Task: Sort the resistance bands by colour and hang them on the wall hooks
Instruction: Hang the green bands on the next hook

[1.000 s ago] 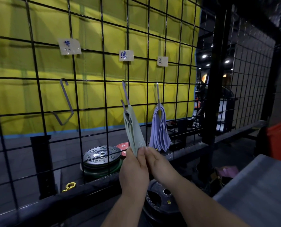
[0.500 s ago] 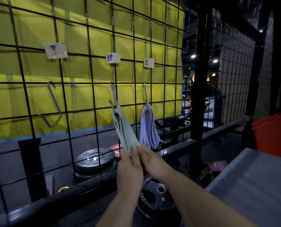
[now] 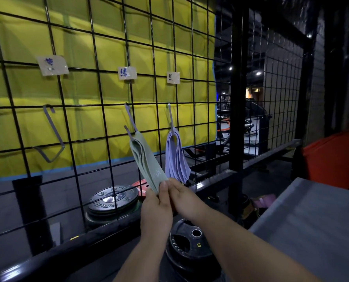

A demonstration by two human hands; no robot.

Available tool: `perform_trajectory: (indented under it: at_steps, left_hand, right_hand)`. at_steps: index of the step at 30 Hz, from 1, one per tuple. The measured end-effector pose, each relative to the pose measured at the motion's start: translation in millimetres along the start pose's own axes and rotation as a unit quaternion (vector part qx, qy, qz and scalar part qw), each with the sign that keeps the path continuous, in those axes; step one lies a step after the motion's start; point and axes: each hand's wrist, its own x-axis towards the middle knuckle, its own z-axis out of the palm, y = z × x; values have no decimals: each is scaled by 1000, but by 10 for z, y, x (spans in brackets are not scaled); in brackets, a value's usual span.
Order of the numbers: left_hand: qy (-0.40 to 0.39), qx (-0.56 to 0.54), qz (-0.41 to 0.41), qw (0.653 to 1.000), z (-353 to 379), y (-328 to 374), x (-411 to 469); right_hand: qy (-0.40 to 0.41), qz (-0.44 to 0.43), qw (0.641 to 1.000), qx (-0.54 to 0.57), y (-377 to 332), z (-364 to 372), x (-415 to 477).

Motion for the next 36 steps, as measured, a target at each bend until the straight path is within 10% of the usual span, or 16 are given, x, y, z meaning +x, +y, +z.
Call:
perform_trajectory:
  at_steps: [18,36]
  left_hand:
    - [-180,28,-62,981,1090,-90,-561]
    - [-544,48,-101,832,3240,-271,-2506]
  right_hand:
    - [128,108,985,49,728,-882,-849]
    - [348,336,874,-38,1876,-2345,-3033]
